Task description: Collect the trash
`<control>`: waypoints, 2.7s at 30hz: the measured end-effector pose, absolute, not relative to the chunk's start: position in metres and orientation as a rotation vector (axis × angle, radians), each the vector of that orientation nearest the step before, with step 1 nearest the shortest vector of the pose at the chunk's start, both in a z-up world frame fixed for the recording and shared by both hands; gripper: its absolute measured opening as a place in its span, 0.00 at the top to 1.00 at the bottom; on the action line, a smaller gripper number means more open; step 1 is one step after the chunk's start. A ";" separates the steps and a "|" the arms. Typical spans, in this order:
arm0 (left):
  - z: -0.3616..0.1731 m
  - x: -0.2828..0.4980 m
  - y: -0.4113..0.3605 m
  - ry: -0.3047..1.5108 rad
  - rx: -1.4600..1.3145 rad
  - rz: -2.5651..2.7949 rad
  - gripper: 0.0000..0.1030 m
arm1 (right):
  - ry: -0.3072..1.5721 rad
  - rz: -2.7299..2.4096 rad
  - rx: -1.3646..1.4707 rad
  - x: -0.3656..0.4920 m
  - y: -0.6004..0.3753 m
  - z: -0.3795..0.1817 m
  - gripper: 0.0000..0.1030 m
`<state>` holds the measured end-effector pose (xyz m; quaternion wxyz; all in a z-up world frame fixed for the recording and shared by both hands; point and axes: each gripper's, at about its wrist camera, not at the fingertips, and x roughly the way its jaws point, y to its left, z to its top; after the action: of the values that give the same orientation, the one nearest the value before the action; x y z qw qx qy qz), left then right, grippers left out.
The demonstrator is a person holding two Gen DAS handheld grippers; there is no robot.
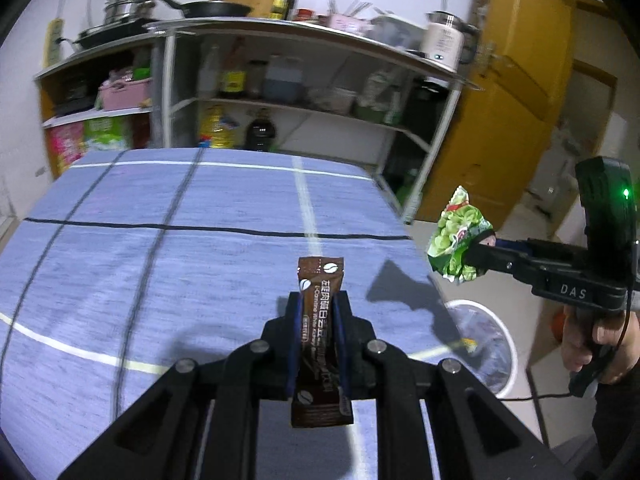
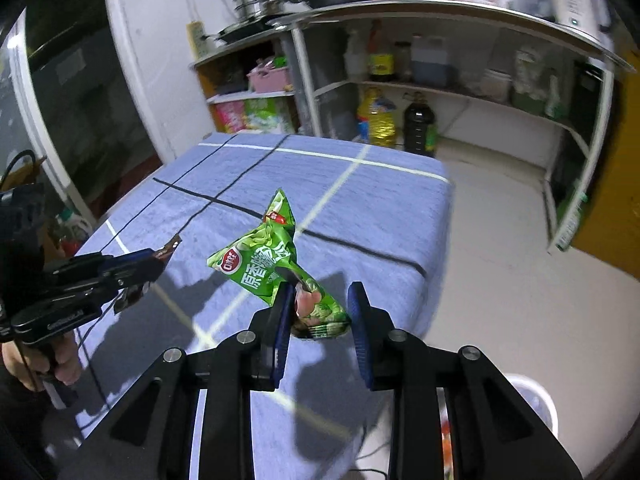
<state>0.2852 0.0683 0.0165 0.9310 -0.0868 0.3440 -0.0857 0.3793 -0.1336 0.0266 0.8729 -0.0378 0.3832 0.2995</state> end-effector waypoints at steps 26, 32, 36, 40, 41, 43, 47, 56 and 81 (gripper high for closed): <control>-0.011 0.314 -0.186 0.885 -0.101 -0.513 0.84 | 0.902 0.249 0.197 0.308 -0.364 -0.040 0.72; -0.041 0.339 -0.205 0.971 -0.098 -0.483 0.83 | 0.974 0.191 0.207 0.324 -0.378 -0.069 0.71; -0.062 0.350 -0.210 1.023 -0.077 -0.446 0.83 | 1.015 0.163 0.209 0.336 -0.382 -0.088 0.69; -0.079 0.356 -0.213 1.075 -0.074 -0.429 0.82 | 1.062 0.155 0.218 0.347 -0.384 -0.106 0.69; -0.084 0.358 -0.215 1.088 -0.072 -0.428 0.81 | 1.070 0.147 0.215 0.348 -0.384 -0.110 0.68; -0.090 0.361 -0.217 1.105 -0.075 -0.424 0.81 | 1.075 0.133 0.207 0.349 -0.384 -0.114 0.68; -0.095 0.366 -0.218 1.122 -0.091 -0.431 0.81 | 1.081 0.117 0.218 0.349 -0.387 -0.116 0.67; -0.064 0.351 -0.207 1.032 -0.118 -0.440 0.79 | 0.982 0.066 0.256 0.324 -0.400 -0.083 0.65; 0.038 0.175 -0.127 0.708 -0.077 -0.481 0.52 | 0.707 0.072 0.135 0.152 -0.312 0.016 0.65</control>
<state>0.1752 -0.1275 0.0384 0.9090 -0.0375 0.3434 -0.2332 0.1518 -0.3119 0.0155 0.9354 0.0661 0.3456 0.0351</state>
